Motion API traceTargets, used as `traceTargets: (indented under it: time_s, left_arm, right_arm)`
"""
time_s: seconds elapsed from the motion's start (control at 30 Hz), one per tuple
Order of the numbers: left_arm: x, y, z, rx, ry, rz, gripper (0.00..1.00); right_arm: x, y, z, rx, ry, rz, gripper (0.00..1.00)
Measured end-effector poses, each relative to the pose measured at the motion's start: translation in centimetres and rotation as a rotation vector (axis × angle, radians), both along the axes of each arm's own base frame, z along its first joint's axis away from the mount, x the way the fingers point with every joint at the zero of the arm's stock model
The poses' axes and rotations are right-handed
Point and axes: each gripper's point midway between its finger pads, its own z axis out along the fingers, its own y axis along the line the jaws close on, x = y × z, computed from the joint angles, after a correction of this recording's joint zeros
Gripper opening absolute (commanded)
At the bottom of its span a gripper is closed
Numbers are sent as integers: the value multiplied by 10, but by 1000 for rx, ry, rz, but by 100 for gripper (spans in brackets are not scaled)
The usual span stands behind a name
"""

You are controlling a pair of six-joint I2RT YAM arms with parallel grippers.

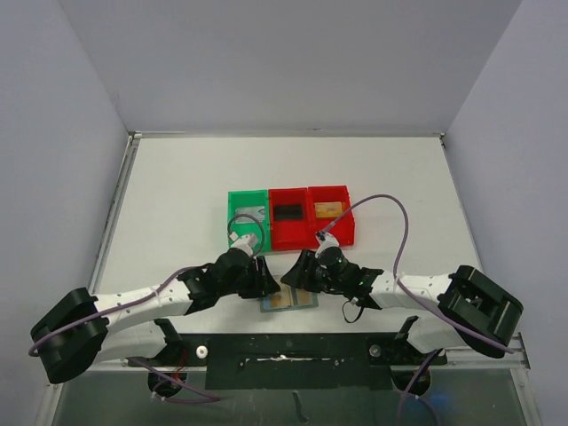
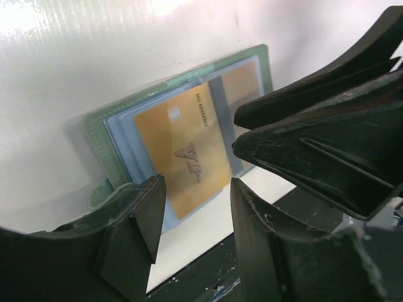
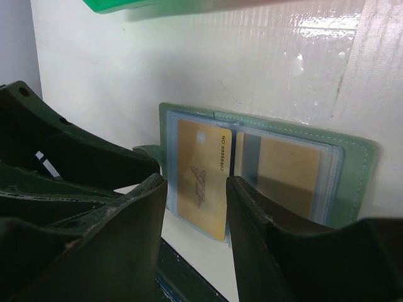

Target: Take the credit cards out of the card holder

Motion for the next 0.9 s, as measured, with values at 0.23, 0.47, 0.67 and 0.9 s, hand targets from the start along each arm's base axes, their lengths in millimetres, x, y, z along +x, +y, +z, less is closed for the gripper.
traceTargets:
  time_s: [0.23, 0.47, 0.67, 0.9]
  left_arm:
    - [-2, 5, -21, 63, 41, 5, 34]
    - [-4, 9, -33, 99, 60, 8, 23]
    - [-3, 8, -35, 105, 57, 8, 20]
    - [-2, 9, -36, 111, 50, 12, 19]
  right_arm:
    - [-3, 3, -10, -2, 41, 1, 41]
    - [-4, 2, -17, -14, 64, -4, 36]
    - [-7, 6, -25, -9, 87, 16, 26]
    - [-10, 3, -29, 2, 97, 5, 10]
